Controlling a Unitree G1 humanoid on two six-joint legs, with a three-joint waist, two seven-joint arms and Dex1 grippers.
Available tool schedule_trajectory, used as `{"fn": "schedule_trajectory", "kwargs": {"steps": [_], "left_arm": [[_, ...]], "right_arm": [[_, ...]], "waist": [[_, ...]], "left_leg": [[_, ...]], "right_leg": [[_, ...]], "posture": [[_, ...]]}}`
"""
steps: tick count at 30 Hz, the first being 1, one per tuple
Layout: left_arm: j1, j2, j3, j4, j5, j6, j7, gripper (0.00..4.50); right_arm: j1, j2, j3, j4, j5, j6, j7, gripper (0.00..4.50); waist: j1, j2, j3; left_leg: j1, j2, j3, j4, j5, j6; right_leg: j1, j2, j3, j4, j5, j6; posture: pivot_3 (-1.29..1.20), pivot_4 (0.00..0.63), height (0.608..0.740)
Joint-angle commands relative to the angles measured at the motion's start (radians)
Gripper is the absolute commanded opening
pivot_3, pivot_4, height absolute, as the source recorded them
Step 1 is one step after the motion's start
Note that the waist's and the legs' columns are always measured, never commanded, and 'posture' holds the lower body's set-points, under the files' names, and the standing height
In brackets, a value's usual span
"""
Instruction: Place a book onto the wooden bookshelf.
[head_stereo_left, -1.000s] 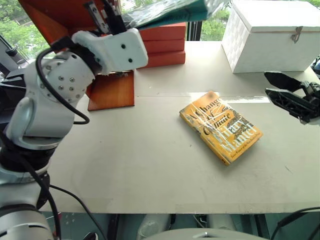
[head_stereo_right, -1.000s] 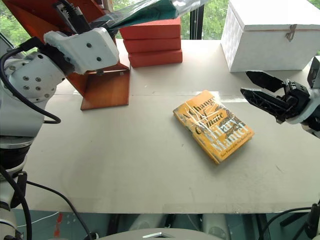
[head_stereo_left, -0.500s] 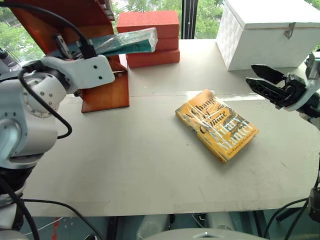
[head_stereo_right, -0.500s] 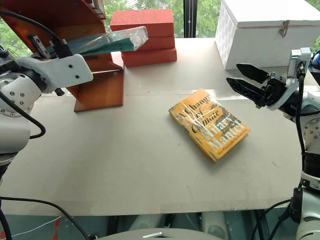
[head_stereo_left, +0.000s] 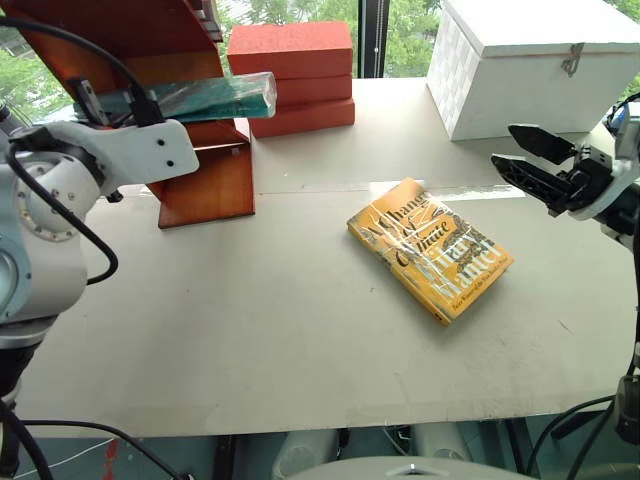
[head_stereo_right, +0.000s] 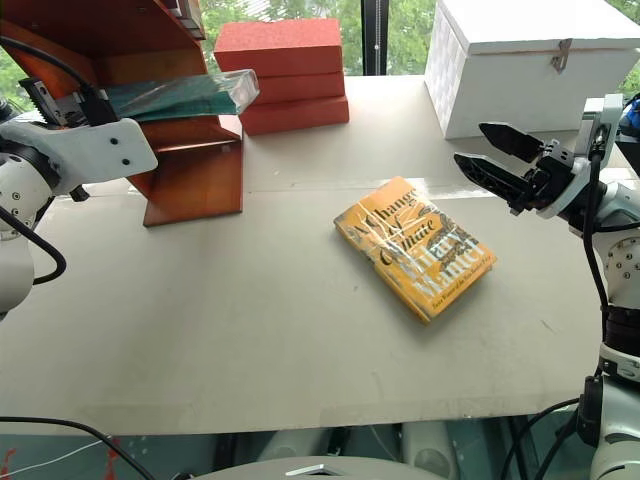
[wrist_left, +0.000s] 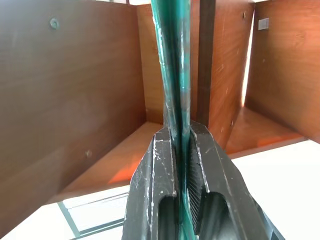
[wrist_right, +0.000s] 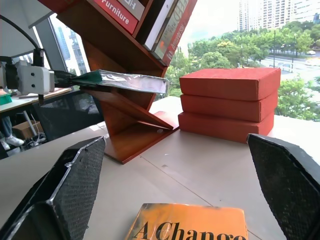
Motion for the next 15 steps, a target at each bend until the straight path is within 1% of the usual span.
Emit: {"fn": "schedule_trajectory", "kwargs": {"steps": [1,2,3,4,7,8,11,13,15], "left_arm": [[0.001,0.012,0.066,0.002,0.034,0.021,0.009,1.43],[0.0,0.009,0.071,0.004,0.038,0.023,0.015,1.95],[-0.002,0.008,0.073,0.006,0.041,0.024,0.018,2.28],[-0.004,0.005,0.075,0.006,0.044,0.025,0.021,2.72],[0.005,-0.007,0.079,-0.003,0.047,0.036,0.019,4.18],[0.012,-0.012,0.085,-0.009,0.05,0.039,0.021,4.43],[0.021,-0.032,0.099,-0.019,0.065,0.032,0.051,4.43],[0.048,-0.089,0.104,-0.032,0.077,0.015,0.117,4.43],[0.086,-0.186,0.106,-0.08,0.079,0.011,0.187,4.43]], "right_arm": [[-0.011,-0.001,-0.037,-0.021,0.011,-0.025,0.01,4.5],[-0.012,-0.001,-0.038,-0.02,0.012,-0.025,0.011,4.5],[-0.014,-0.001,-0.039,-0.018,0.013,-0.025,0.012,4.5],[-0.016,-0.001,-0.038,-0.016,0.013,-0.025,0.013,4.5],[-0.021,0.0,-0.036,-0.008,0.01,-0.028,0.018,4.5],[-0.023,0.001,-0.034,-0.004,0.007,-0.031,0.02,4.5],[-0.03,0.002,-0.031,0.011,0.0,-0.04,0.027,4.5],[-0.027,-0.001,-0.031,0.019,-0.011,-0.057,0.039,4.5],[-0.003,-0.015,-0.042,0.022,-0.02,-0.077,0.063,4.5]], "waist": [[0.0,0.0,0.0],[0.001,0.0,0.0],[0.001,0.0,0.0],[0.001,0.0,0.0],[0.002,0.0,0.0],[0.002,0.0,0.0],[0.002,0.0,0.0],[0.002,0.0,0.0],[0.002,0.002,-0.001]], "left_leg": [[0.0,0.0,0.0,0.0,0.0,0.0],[0.0,0.0,0.0,0.0,0.0,0.0],[0.0,0.0,0.0,0.0,0.0,0.0],[0.0,0.0,0.0,0.0,0.0,0.0],[0.0,0.0,0.0,0.001,0.0,0.0],[0.0,0.0,0.0,0.001,0.0,0.0],[0.0,0.0,0.0,0.001,0.0,0.0],[0.0,0.0,0.0,0.001,0.0,0.0],[0.0,0.0,0.0,0.002,0.0,0.0]], "right_leg": [[0.0,0.0,0.0,0.0,0.0,0.0],[0.0,0.0,0.0,0.0,0.0,0.0],[0.0,0.0,0.0,0.0,0.0,0.0],[0.0,0.0,0.0,0.001,0.0,0.0],[0.0,0.0,0.0,0.001,0.0,0.0],[0.0,0.0,0.0,0.001,0.0,0.0],[0.0,0.0,0.0,0.001,0.0,0.0],[0.0,0.0,0.0,0.001,0.0,0.0],[0.0,0.0,0.0,0.002,0.0,0.0]], "posture": [[0.0,0.15,0.74],[0.0,0.15,0.74],[0.0,0.15,0.74],[0.0,0.15,0.74],[0.0,0.15,0.74],[0.0,0.15,0.74],[0.0,0.15,0.74],[0.0,0.15,0.74],[0.0,0.15,0.74]]}}
